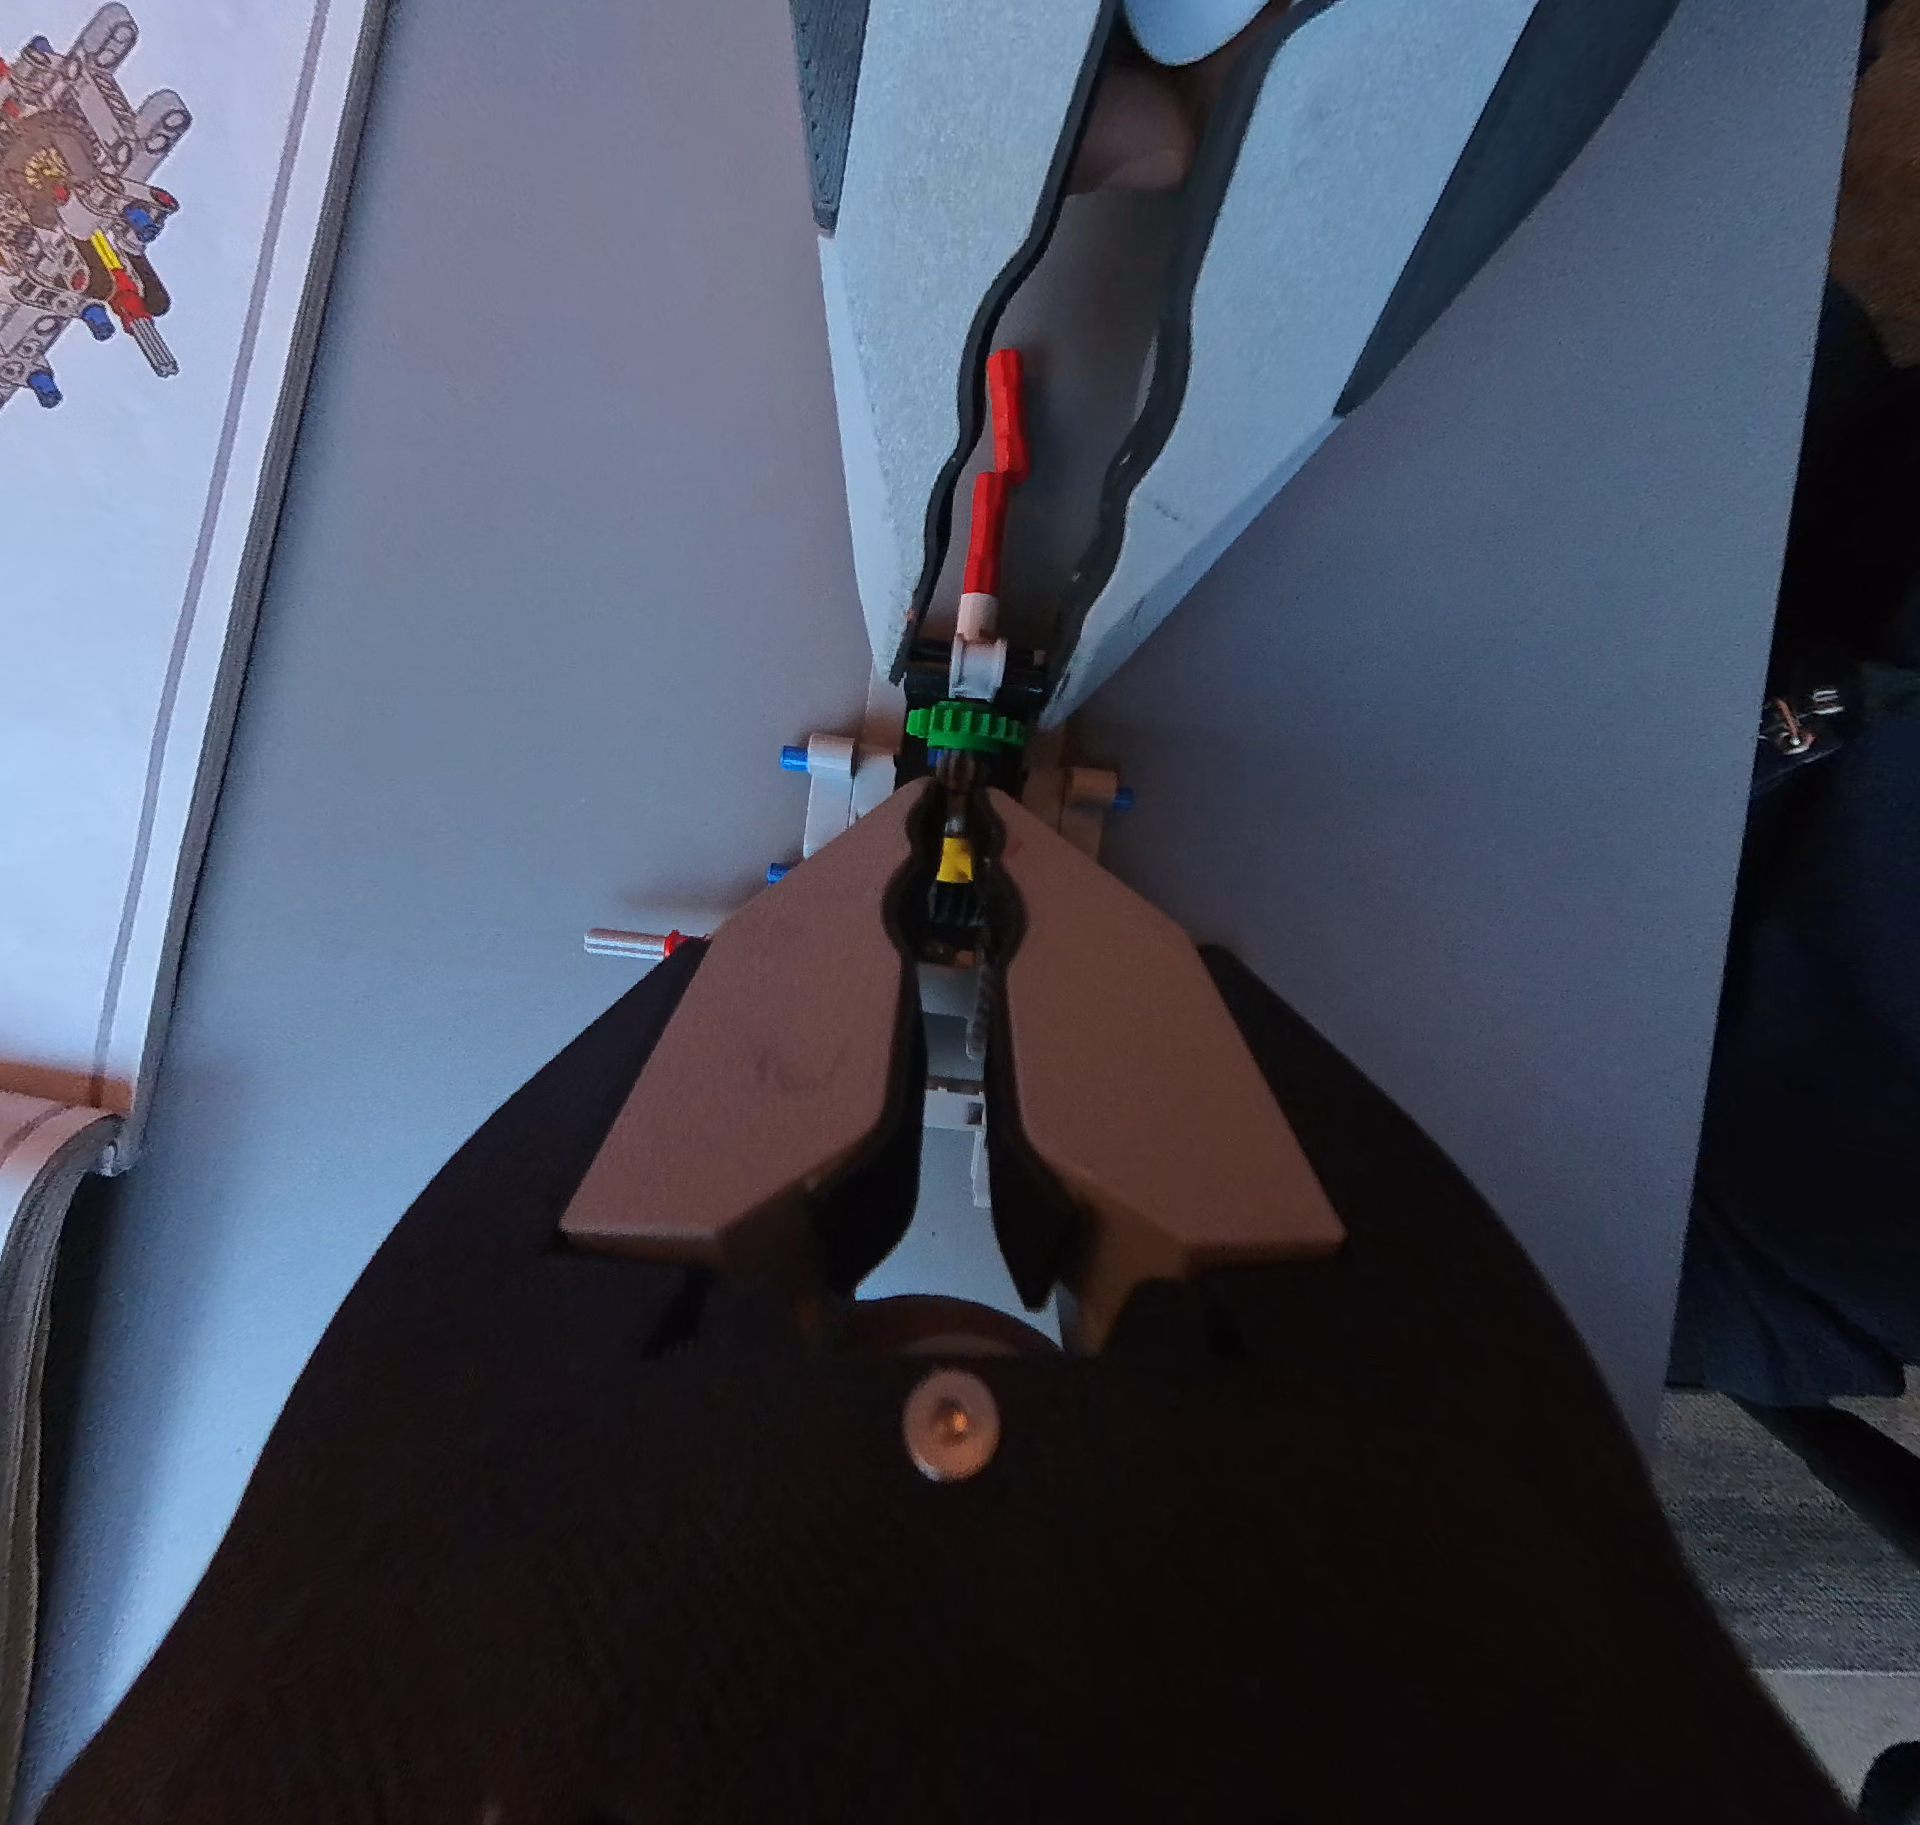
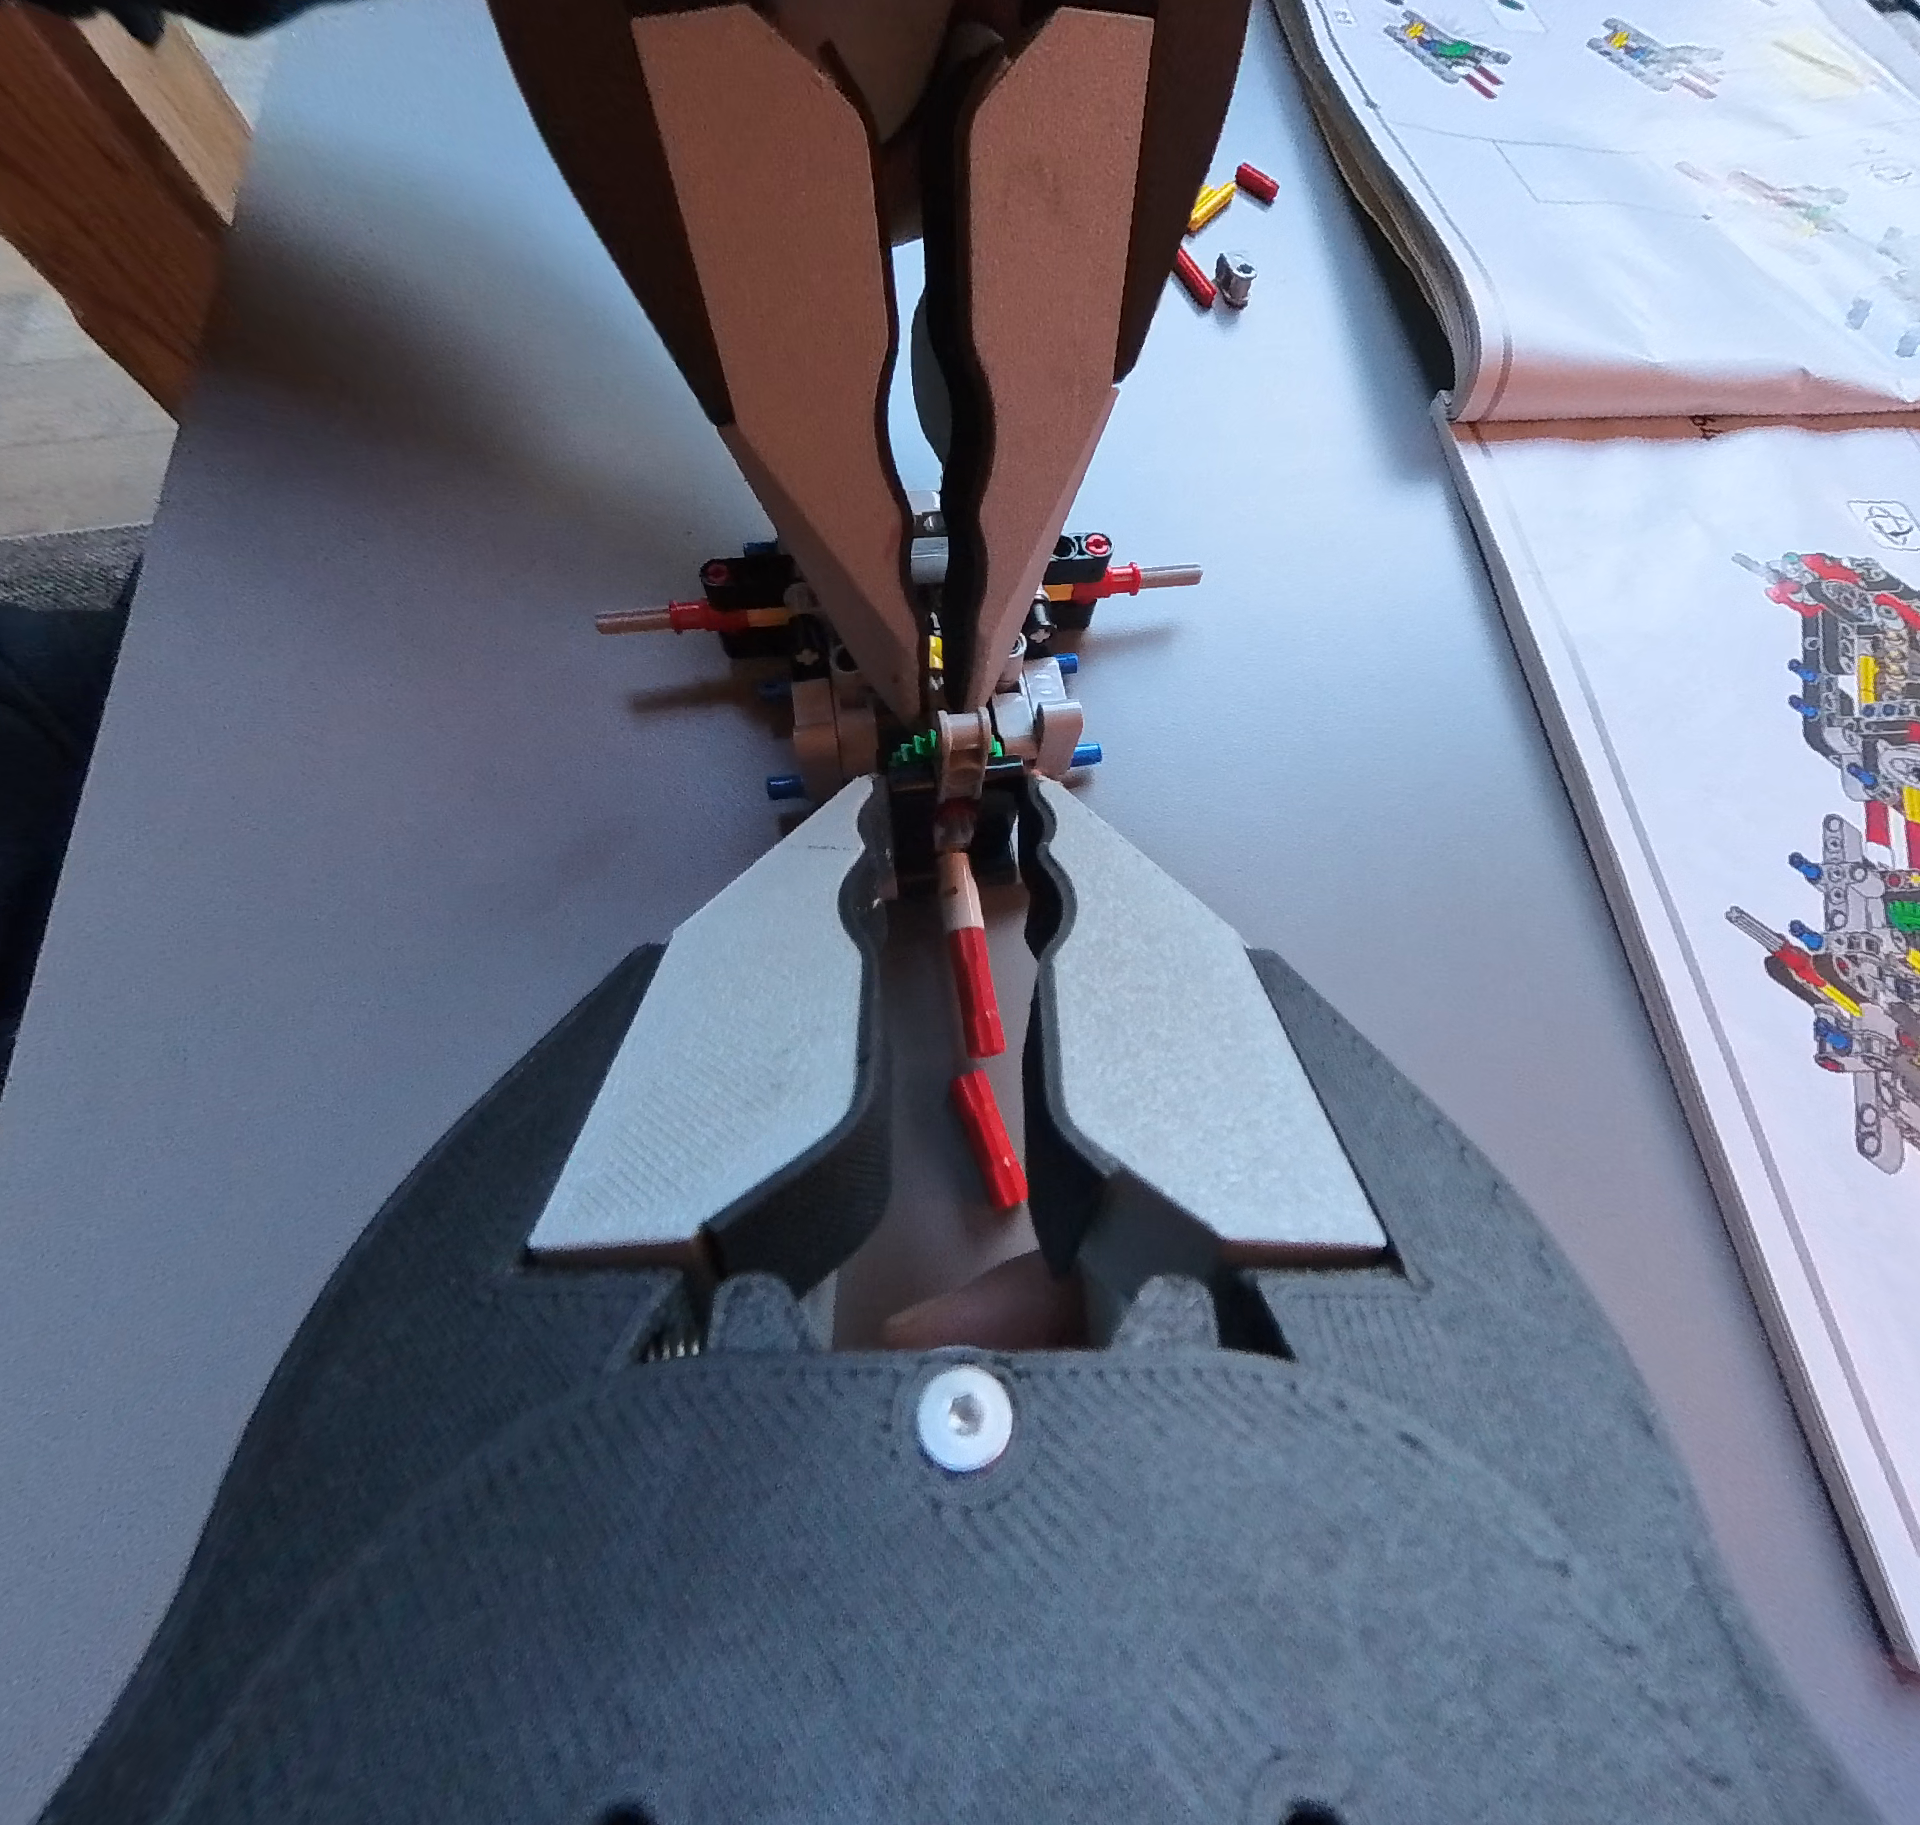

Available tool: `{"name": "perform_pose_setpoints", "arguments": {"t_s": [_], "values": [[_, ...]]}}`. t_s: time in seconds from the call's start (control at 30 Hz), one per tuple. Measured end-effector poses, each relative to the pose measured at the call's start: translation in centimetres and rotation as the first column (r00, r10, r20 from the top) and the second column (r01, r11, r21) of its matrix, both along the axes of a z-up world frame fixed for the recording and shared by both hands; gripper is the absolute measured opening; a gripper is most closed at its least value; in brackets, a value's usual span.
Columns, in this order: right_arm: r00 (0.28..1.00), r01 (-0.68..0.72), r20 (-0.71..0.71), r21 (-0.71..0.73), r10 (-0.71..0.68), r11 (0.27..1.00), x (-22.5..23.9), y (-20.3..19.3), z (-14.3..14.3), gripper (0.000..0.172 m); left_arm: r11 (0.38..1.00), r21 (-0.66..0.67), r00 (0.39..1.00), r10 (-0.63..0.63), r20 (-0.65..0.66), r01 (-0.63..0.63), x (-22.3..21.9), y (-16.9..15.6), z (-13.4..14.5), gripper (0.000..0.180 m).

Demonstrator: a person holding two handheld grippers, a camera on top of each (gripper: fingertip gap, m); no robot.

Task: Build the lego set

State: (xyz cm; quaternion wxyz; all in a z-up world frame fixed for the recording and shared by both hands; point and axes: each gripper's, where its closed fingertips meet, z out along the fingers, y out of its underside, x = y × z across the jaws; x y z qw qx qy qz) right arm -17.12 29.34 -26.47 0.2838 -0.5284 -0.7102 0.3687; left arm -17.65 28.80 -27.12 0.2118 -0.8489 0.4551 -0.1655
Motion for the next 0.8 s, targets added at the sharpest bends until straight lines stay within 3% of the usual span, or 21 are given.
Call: {"name": "perform_pose_setpoints", "arguments": {"t_s": [0.3,0.5,0.8], "values": [[1.000,0.000,0.002,-0.007,0.000,1.000,-0.1,0.0,0.0,0.021,0.998,-0.052,0.999,0.026,0.022,-0.025,0.0,0.0,0.0,0.002],[1.000,-0.001,0.002,-0.009,0.001,1.000,-0.3,0.0,-0.1,0.022,0.999,-0.034,0.996,-0.012,-0.089,0.009,-0.8,0.0,0.5,0.006],[1.000,-0.009,-0.005,0.004,0.009,1.000,-0.3,-0.2,0.0,0.022,0.999,-0.032,0.990,-0.005,-0.140,0.001,-1.3,0.1,0.7,0.000]]}}
